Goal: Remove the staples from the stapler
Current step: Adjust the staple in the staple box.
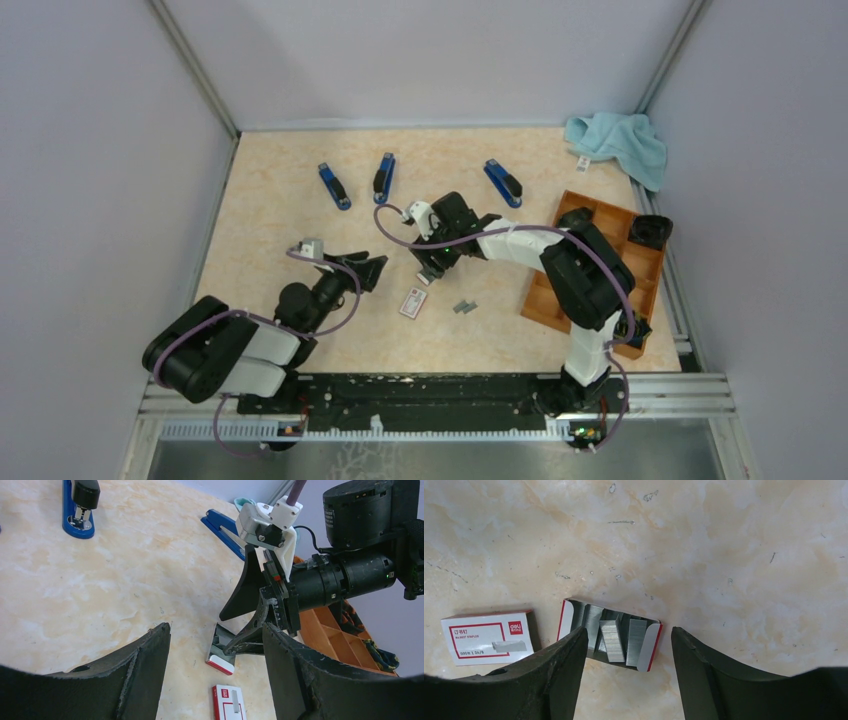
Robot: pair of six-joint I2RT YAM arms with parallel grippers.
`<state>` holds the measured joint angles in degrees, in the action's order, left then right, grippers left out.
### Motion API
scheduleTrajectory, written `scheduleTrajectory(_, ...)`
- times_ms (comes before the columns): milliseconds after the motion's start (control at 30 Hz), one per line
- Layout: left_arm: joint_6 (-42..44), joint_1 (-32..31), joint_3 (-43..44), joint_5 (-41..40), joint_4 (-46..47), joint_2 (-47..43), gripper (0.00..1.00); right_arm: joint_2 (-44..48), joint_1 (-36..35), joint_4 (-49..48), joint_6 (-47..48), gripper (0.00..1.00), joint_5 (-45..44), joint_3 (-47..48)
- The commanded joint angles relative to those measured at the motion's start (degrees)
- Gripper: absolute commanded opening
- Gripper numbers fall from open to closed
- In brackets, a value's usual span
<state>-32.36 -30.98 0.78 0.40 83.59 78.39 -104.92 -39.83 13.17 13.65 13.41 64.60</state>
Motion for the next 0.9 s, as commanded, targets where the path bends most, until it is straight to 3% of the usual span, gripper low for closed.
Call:
scheduleTrajectory(0,-0.5,0.3,-4.6,0.1,4.7,0.5,0.74,-0.5,1.0,-1.1,-1.1,0.62,1.4,2.1)
scheduleTrajectory(867,-0.4,0.3,-4.3,0.7,4.6,0.8,0.74,0.6,3.4,-1.3,-2.4,0.41,3.0,1.8)
